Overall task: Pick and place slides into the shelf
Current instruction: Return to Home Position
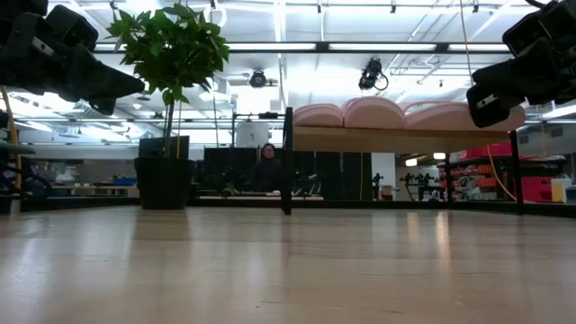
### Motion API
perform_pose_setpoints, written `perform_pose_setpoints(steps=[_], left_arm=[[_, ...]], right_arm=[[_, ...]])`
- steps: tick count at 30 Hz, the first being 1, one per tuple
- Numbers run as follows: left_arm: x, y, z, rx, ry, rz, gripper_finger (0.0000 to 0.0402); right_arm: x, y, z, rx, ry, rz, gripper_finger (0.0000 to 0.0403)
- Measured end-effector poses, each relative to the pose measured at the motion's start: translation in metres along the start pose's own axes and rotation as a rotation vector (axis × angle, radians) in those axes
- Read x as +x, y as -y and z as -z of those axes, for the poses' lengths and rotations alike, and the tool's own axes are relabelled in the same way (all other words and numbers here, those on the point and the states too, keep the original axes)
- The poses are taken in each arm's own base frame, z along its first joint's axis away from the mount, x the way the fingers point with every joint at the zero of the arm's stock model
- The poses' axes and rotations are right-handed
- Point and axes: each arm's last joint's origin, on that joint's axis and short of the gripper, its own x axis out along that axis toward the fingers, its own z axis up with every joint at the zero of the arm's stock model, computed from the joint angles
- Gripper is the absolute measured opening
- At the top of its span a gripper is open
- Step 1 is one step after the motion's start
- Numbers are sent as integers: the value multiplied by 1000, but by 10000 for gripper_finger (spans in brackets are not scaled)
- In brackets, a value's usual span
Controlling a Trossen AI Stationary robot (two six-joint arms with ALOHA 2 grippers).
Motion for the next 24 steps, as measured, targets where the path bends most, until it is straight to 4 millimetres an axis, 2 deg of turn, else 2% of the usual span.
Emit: perform_pose_setpoints(steps=[17, 24], left_arm=[[0, 0, 0, 0, 0, 0, 25], [0, 0, 0, 0, 0, 0, 34]], right_arm=[[0, 0, 0, 0, 0, 0, 14], [0, 0, 0, 0, 0, 0, 14]])
